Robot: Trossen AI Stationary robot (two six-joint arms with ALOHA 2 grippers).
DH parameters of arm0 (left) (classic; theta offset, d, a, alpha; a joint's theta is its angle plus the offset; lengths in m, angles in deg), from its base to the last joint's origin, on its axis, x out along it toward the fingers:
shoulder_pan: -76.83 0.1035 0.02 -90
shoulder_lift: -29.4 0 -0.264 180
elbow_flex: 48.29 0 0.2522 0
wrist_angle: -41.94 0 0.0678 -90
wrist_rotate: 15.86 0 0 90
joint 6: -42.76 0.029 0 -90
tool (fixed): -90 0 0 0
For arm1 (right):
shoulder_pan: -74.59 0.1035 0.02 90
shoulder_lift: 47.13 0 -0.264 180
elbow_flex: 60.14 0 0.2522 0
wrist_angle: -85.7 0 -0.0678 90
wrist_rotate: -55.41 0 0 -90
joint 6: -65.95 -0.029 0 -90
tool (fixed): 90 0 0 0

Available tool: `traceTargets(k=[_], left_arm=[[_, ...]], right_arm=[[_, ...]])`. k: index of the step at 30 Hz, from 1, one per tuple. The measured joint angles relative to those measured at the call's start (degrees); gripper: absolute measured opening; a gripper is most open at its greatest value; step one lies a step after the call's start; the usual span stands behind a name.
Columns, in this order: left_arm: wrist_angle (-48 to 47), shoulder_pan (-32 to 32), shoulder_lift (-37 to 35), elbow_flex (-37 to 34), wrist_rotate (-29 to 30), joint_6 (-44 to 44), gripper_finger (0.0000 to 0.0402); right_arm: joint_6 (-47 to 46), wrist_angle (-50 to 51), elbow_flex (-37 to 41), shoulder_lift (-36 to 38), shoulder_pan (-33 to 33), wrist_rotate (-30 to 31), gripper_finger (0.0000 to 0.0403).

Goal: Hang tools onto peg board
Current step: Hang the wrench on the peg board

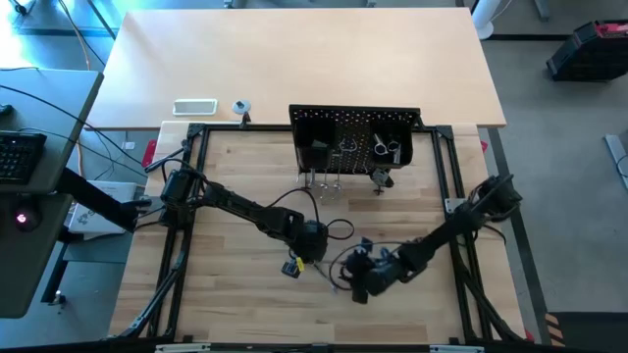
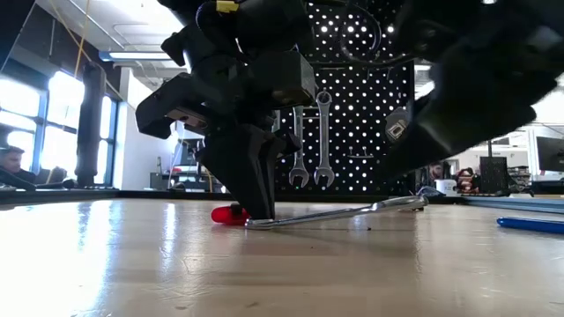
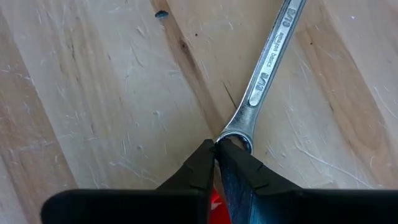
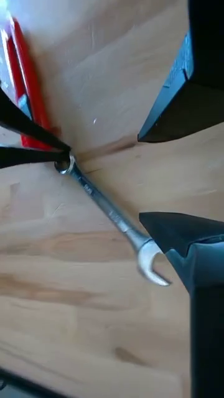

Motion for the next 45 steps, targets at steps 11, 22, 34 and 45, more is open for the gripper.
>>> traceTargets(k=[11,22,34,45], left_arm=[[0.9,0.0,0.0,0.0,0.6,-2.3,0.0018],[1.6,0.1,0.1,0.0,1.4,-3.5,0.0018],[1.5,0.1,0.0,0.0,1.4,-4.0,0.0018],[2.2,-0.4,0.1,-0.1,-2.0,-4.1,0.0018]], right_arm=[[-6.9,-0.6,-3.4,0.0,-3.0,-6.0,0.0188],[-6.8,15.3,-14.4,-8.0,-2.9,-8.2,0.0188],[-9.6,28.7,-24.2,-16.4,-2.9,-8.7,0.0172],[-9.4,33.3,-26.9,-17.8,-2.9,-10.7,0.0041]])
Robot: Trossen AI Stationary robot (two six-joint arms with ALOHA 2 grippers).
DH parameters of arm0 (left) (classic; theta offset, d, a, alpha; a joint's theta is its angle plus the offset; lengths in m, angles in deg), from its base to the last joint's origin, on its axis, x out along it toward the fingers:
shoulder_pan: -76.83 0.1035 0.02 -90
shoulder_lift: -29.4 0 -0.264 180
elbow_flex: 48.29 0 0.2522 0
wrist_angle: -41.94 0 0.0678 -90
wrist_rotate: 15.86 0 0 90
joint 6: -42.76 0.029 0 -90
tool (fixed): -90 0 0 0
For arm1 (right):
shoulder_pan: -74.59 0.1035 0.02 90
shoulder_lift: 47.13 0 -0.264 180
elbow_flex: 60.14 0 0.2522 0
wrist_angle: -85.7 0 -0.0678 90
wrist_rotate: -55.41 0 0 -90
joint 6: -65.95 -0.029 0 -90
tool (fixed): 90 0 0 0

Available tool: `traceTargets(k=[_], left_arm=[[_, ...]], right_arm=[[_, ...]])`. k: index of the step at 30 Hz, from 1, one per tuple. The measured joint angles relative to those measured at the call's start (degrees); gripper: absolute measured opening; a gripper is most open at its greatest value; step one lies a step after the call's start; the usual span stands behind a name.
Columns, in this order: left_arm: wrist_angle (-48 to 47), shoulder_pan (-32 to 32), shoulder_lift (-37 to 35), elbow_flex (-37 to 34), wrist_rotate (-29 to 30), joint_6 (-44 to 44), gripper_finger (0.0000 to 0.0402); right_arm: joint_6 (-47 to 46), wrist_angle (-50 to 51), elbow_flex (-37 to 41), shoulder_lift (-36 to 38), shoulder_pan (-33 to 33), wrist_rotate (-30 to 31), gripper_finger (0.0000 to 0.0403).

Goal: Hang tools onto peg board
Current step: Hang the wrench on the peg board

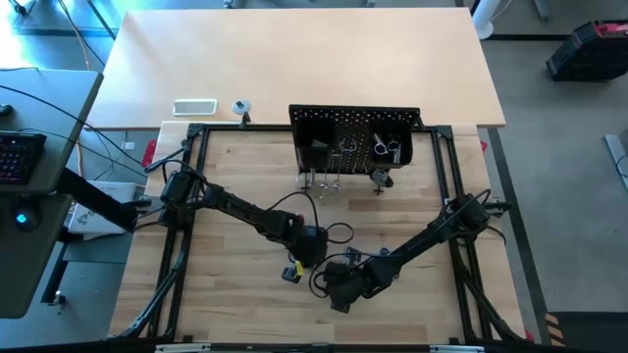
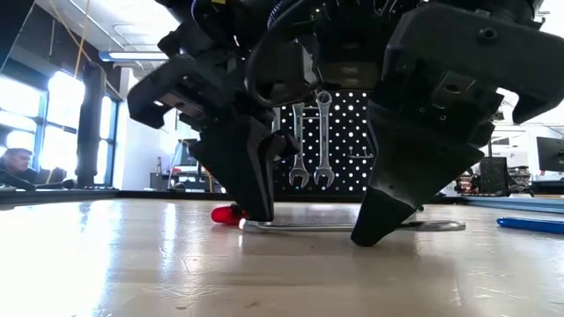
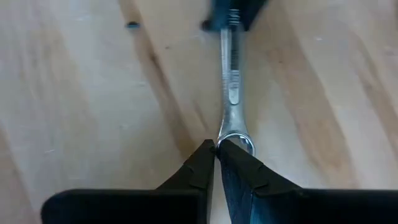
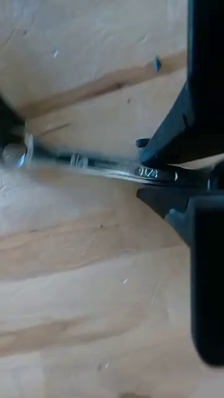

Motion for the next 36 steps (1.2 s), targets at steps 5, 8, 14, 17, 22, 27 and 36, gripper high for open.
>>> traceTargets(k=[5,8,14,17,22,27,36], left_arm=[[0.7,-0.3,0.0,0.0,-0.2,0.0,0.0018],[0.9,-0.2,0.0,0.0,0.1,0.0,0.0018],[0.8,-0.2,-0.2,0.1,0.4,0.1,0.0019],[0.5,-0.1,-1.2,0.0,0.5,0.2,0.0019],[0.1,0.0,-4.6,0.0,0.3,1.1,0.0019],[-1.7,0.4,-8.4,0.1,0.3,1.7,0.0020],[-1.0,1.8,-13.6,-3.2,2.8,-0.5,0.0020]], right_arm=[[0.8,2.2,0.4,0.0,0.0,0.1,0.0028],[1.1,2.7,0.5,0.0,0.0,0.7,0.0028],[1.6,2.9,0.5,0.0,0.2,1.2,0.0027],[2.2,2.9,0.6,0.0,0.4,1.4,0.0027],[2.4,2.9,0.6,0.1,0.7,1.6,0.0027],[2.4,3.8,0.8,1.9,1.1,2.9,0.0027],[0.3,11.8,1.1,5.5,2.8,8.1,0.0027]])
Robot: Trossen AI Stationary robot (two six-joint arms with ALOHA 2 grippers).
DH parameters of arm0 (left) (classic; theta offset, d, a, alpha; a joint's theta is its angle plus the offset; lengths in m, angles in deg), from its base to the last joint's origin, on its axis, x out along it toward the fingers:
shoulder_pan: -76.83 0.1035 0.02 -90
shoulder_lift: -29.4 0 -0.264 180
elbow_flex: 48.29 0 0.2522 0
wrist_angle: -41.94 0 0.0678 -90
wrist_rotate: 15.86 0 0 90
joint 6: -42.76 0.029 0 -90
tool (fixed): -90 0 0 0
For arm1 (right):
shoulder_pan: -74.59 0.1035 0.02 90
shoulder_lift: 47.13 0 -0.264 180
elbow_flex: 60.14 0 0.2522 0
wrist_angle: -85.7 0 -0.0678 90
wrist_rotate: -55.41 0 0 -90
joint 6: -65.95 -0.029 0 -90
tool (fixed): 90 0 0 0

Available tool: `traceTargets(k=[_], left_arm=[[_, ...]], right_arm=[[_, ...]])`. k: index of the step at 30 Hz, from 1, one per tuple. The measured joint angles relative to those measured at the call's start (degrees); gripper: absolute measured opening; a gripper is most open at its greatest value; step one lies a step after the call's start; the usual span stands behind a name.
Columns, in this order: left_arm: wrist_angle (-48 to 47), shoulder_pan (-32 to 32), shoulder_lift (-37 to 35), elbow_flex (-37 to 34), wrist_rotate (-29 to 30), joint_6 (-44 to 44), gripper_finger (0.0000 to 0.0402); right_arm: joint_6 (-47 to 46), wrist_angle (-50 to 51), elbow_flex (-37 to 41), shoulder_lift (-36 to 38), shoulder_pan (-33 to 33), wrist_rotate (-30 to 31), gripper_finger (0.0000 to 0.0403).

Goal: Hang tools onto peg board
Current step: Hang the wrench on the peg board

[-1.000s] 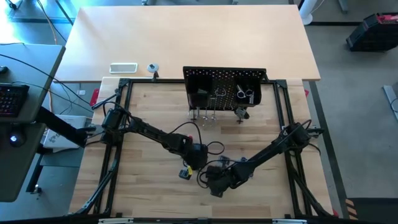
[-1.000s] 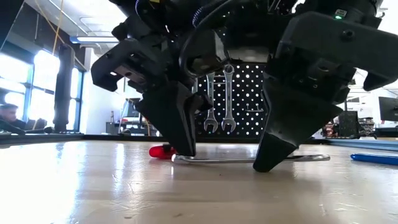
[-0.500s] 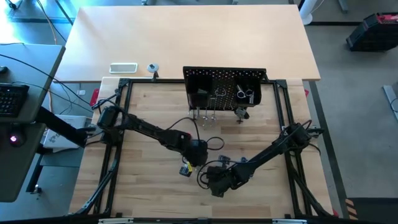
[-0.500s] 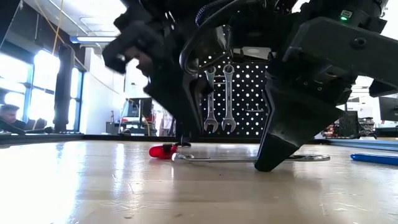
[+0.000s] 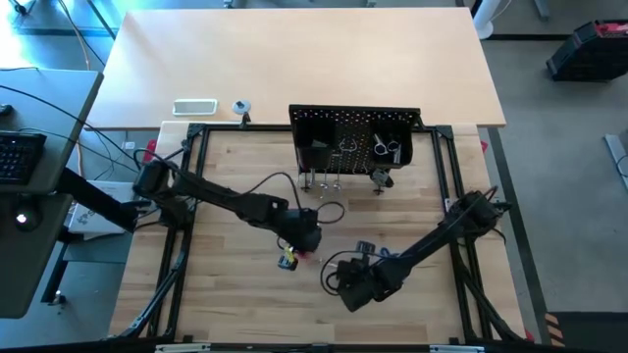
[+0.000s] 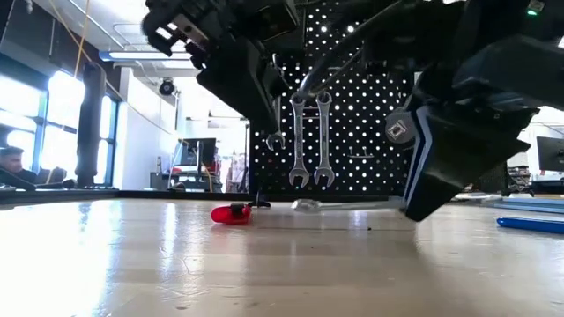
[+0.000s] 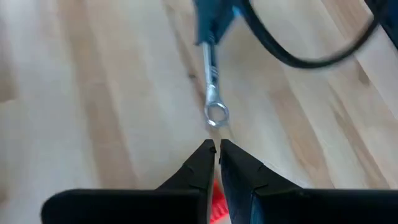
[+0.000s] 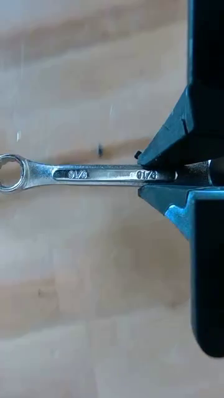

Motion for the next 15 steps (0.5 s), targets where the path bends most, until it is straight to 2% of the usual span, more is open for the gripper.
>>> traceTargets(k=[7,15], left_arm=[[17.6,1.3,-6.7,-10.5,3.8,-8.1,0.0020],[44.0,1.9,-14.6,-26.5,6.9,-18.5,0.0020]], right_arm=[[-3.8,2.6,-0.2,0.8,1.8,6.8,0.0027],[-4.5,4.1,-0.3,2.8,3.3,16.8,0.0027]])
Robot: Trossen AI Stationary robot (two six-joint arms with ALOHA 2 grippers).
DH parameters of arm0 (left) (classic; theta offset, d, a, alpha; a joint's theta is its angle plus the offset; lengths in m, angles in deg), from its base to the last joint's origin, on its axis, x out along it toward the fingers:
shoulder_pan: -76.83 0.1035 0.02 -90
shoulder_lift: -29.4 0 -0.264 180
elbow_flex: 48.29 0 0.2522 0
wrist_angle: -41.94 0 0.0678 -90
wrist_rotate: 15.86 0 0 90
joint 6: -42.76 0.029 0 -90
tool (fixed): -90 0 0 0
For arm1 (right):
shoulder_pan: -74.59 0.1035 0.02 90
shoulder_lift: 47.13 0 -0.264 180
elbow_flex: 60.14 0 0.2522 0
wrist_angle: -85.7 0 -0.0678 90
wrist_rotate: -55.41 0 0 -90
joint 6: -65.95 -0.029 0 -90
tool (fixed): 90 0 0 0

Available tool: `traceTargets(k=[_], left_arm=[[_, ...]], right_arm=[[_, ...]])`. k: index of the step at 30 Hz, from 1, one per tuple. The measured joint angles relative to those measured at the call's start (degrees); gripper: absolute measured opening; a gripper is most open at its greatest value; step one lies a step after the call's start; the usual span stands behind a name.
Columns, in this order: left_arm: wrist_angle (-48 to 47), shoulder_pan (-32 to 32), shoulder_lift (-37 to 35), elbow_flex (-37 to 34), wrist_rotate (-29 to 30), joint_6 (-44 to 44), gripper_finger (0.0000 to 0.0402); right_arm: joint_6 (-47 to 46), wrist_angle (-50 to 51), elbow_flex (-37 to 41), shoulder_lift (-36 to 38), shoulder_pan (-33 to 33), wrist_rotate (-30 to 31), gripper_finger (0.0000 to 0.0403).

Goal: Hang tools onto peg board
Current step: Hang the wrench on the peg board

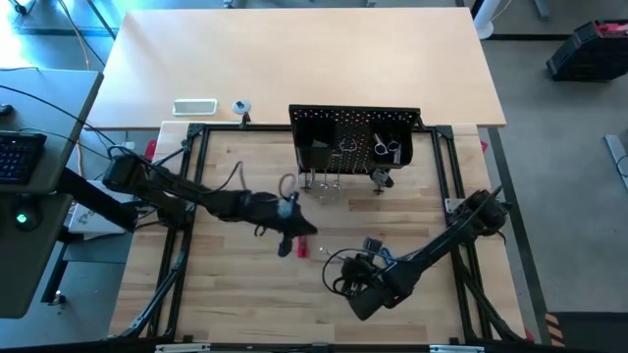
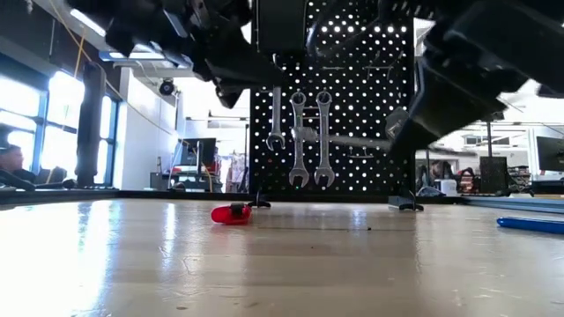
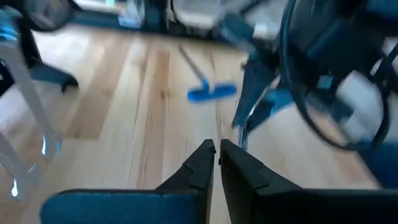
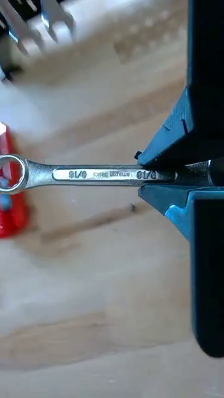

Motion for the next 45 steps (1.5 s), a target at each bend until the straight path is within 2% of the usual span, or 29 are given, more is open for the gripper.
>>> traceTargets(k=[4,10,13,20,24,31,37,41,45], left_arm=[[15.2,-1.3,-0.9,-7.3,3.5,-4.9,0.0020],[32.1,-6.0,-0.5,-14.4,18.6,-5.8,0.0020],[39.3,-8.0,0.3,-15.4,23.7,-5.0,0.0020],[41.9,-10.7,3.9,-13.1,31.7,-4.7,0.0020],[46.5,-11.0,6.8,-13.0,33.4,-4.4,0.0019],[54.0,-11.0,9.8,-13.0,33.2,-1.9,0.0026],[55.0,-11.0,10.1,-12.0,33.3,-1.8,0.0091],[55.3,-11.0,10.0,-12.0,36.4,-3.1,0.0143],[55.7,-10.8,10.6,-11.4,37.2,-3.2,0.0176]], right_arm=[[0.1,0.2,0.0,1.3,0.1,6.1,0.0027],[0.5,-0.1,0.0,3.1,0.0,14.3,0.0027],[0.6,-0.4,-0.1,3.6,-0.1,17.5,0.0026],[6.6,-6.2,-0.1,3.6,-1.3,24.8,0.0026],[11.2,-10.3,-0.2,3.6,-1.3,29.3,0.0026],[16.6,-10.8,-2.3,3.6,-2.0,32.4,0.0026],[20.2,-12.1,-3.3,3.6,-3.6,32.6,0.0026],[23.9,-15.8,-3.3,3.6,-4.3,32.7,0.0026],[28.3,-20.0,-3.3,3.6,-4.8,32.7,0.0026]])
